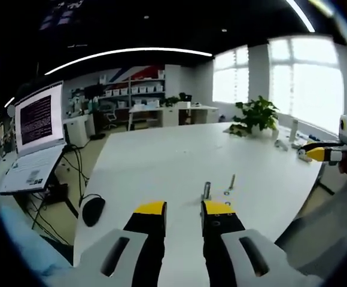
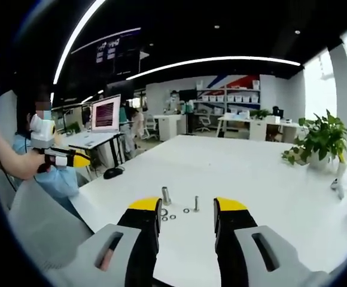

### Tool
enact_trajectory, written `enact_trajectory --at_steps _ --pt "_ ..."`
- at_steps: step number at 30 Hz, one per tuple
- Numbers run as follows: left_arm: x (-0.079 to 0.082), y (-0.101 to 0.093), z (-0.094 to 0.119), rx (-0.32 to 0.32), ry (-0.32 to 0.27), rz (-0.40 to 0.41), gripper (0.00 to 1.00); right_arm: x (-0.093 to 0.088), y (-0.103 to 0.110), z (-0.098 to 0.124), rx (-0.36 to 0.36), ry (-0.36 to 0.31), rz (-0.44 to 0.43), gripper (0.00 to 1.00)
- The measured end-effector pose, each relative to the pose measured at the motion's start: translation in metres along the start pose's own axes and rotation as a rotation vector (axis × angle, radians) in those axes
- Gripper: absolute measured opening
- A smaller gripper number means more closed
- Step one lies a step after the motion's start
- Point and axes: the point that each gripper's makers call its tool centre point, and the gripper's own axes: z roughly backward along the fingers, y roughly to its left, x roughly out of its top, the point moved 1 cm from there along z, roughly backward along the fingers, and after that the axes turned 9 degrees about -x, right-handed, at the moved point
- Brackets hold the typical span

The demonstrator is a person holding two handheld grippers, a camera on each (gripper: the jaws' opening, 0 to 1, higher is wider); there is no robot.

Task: Place the washer onto the threaded stud by aligning its center hole with the stud, sliding it down to the base, and recovering from edge contact or off-axis alignment until the washer reaches the visible bottom stop.

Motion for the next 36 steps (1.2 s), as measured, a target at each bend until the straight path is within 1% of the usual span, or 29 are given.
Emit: enact_trajectory --at_steps 4,7,10,12,15,17,18,19,21,23,26,27,28,31,33,35,36 --pt "-0.011 0.002 -0.002 0.014 0.060 -0.027 0.21 0.000 0.001 0.000 0.004 0.000 0.008 0.40" --pt "-0.013 0.006 -0.003 0.034 0.080 -0.037 0.21 0.003 0.001 0.000 0.011 -0.015 0.001 0.42" --pt "-0.018 0.006 -0.005 0.027 0.104 -0.024 0.21 0.003 0.000 -0.001 0.020 -0.009 -0.042 0.43" --pt "-0.021 0.006 -0.005 0.030 0.122 -0.036 0.22 0.004 -0.003 0.000 0.016 -0.017 -0.063 0.43" --pt "-0.018 0.003 -0.005 0.029 0.119 -0.048 0.22 0.005 -0.002 -0.001 0.018 -0.020 -0.057 0.45" --pt "-0.019 0.003 -0.006 0.030 0.128 -0.058 0.22 0.004 0.003 -0.002 0.027 -0.012 -0.015 0.46" --pt "-0.022 0.003 -0.007 0.029 0.147 -0.065 0.22 0.004 0.004 -0.003 0.026 -0.011 0.005 0.47" --pt "-0.023 0.003 -0.008 0.025 0.152 -0.061 0.22 0.005 0.005 -0.003 0.024 -0.014 0.017 0.47" --pt "-0.024 0.000 -0.010 0.004 0.154 -0.034 0.22 0.006 0.005 -0.003 0.024 -0.016 0.020 0.47" --pt "-0.026 0.000 -0.012 0.000 0.165 -0.023 0.22 0.003 0.002 -0.003 0.012 -0.006 0.027 0.47" --pt "-0.031 -0.003 -0.016 -0.018 0.191 0.009 0.23 0.002 0.000 -0.005 0.010 0.007 0.015 0.47" --pt "-0.032 -0.004 -0.017 -0.021 0.203 0.002 0.24 0.002 0.000 -0.005 0.009 0.004 0.015 0.47" --pt "-0.031 -0.006 -0.019 -0.020 0.212 -0.027 0.24 0.003 0.001 -0.004 0.009 0.001 0.018 0.47" --pt "-0.029 -0.013 -0.029 -0.046 0.216 -0.008 0.24 0.001 0.002 -0.003 0.011 0.002 0.039 0.46" --pt "-0.031 -0.019 -0.041 -0.063 0.231 -0.006 0.25 0.002 0.001 -0.004 0.013 0.000 0.031 0.46" --pt "-0.032 -0.020 -0.056 -0.091 0.245 -0.005 0.26 0.002 0.001 -0.003 0.017 -0.001 0.022 0.47" --pt "-0.032 -0.024 -0.064 -0.108 0.256 -0.017 0.26 0.002 0.001 -0.003 0.019 -0.001 0.020 0.47"
